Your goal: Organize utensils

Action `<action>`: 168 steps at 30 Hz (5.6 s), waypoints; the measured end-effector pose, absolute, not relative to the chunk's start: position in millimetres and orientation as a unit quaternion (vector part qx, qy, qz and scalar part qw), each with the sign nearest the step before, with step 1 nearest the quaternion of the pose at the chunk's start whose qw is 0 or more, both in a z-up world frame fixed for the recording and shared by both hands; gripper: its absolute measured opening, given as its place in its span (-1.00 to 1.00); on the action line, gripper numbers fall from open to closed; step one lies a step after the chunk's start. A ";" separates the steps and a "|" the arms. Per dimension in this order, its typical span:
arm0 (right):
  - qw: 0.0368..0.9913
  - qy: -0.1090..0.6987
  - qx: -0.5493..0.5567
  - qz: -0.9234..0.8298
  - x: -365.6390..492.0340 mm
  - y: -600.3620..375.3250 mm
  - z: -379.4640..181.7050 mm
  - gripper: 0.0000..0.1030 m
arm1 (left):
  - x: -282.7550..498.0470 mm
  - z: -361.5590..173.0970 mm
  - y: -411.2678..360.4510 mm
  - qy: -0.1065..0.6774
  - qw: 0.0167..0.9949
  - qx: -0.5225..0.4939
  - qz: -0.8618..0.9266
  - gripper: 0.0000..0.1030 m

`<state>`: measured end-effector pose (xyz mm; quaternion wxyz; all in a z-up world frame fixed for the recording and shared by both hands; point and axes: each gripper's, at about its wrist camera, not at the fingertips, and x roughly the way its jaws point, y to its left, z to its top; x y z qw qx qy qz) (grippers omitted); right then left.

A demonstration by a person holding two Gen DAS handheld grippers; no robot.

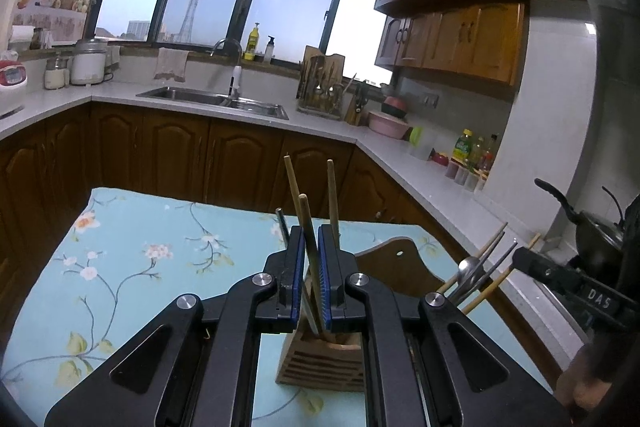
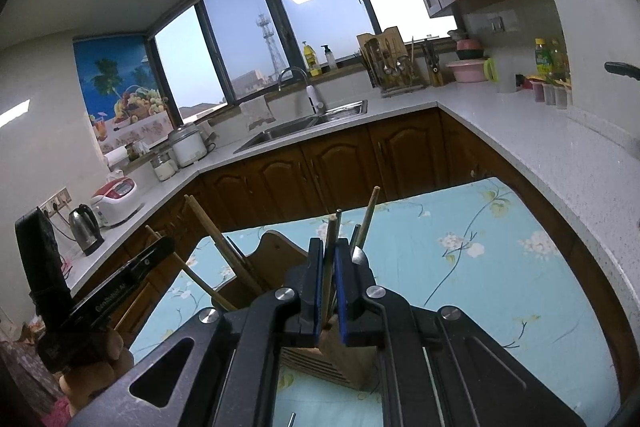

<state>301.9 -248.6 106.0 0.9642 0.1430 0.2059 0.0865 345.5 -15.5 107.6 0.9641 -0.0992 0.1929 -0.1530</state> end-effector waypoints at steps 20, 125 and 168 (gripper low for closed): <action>0.959 0.193 0.189 0.090 231.9 -266.2 74.9 0.69 | 243.0 81.4 28.4 0.197 0.966 -0.135 -0.095 0.42; 0.992 0.103 0.060 0.044 50.8 -239.3 0.5 1.00 | 53.5 17.7 10.8 0.136 0.991 0.014 0.000 1.00; 0.992 0.101 0.058 0.047 50.9 -239.3 1.5 1.00 | 55.5 13.2 13.4 0.137 0.991 0.011 -0.004 1.00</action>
